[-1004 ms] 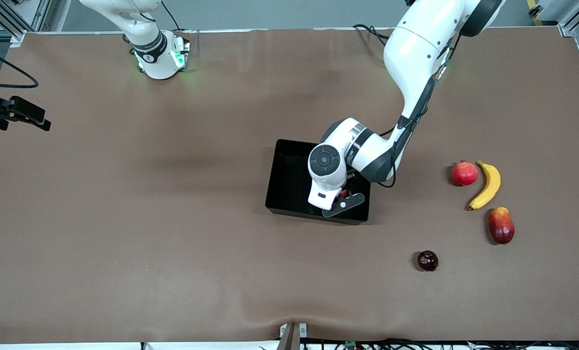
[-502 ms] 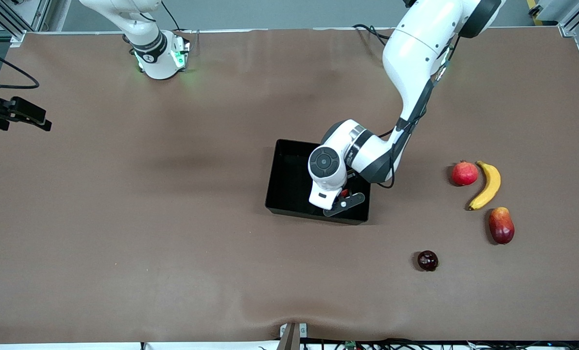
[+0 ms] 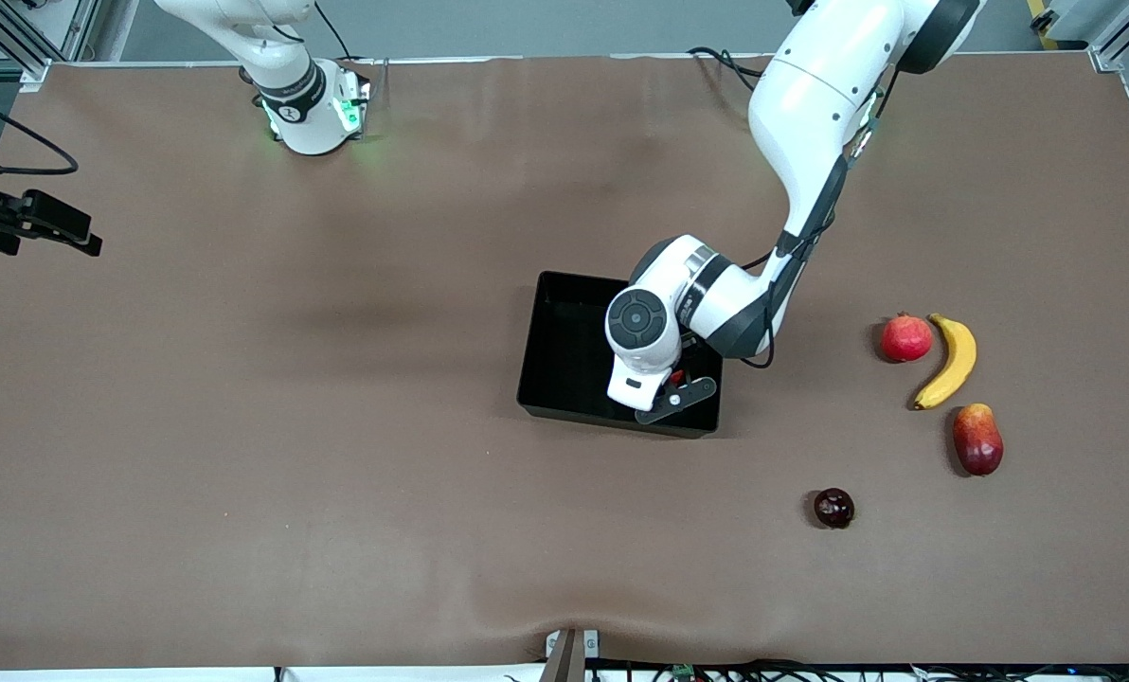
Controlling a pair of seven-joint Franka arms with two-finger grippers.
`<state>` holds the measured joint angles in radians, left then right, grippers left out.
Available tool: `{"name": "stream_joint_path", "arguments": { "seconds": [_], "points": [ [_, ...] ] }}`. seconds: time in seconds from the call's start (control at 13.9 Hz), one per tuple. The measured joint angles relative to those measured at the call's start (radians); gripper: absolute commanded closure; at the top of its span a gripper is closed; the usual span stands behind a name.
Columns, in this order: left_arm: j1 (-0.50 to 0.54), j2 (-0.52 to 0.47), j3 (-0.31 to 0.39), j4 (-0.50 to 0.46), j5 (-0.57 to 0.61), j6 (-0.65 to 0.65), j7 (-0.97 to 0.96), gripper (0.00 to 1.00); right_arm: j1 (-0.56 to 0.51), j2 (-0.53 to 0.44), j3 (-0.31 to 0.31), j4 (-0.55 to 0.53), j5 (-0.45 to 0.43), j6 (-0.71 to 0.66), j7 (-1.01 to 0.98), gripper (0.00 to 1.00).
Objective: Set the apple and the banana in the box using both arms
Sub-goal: 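Lower the apple into the tray and open the left gripper, then move the left gripper to the yellow banana and grasp it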
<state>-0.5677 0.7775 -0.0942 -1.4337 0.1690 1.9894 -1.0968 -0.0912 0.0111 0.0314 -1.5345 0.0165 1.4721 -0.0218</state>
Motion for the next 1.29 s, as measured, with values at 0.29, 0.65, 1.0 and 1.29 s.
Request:
{"name": "stream_joint_path", "arguments": {
  "seconds": [0.29, 0.65, 1.0, 1.29],
  "points": [
    [0.001, -0.045, 0.0, 0.02, 0.0, -0.049, 0.0, 0.0, 0.0, 0.0, 0.0, 0.0, 0.0, 0.0, 0.0, 0.0],
    [0.036, -0.191, 0.001, 0.029, 0.0, -0.138, 0.01, 0.0, 0.0, 0.0, 0.0, -0.001, 0.0, 0.0, 0.0, 0.0],
    [0.197, -0.313, 0.002, 0.031, 0.0, -0.217, 0.246, 0.0, 0.001, 0.001, 0.001, -0.002, 0.0, 0.0, 0.0, 0.0],
    [0.375, -0.36, 0.0, 0.017, -0.001, -0.306, 0.561, 0.0, 0.001, 0.006, 0.001, -0.004, 0.0, 0.0, 0.0, 0.0]
  ]
}}
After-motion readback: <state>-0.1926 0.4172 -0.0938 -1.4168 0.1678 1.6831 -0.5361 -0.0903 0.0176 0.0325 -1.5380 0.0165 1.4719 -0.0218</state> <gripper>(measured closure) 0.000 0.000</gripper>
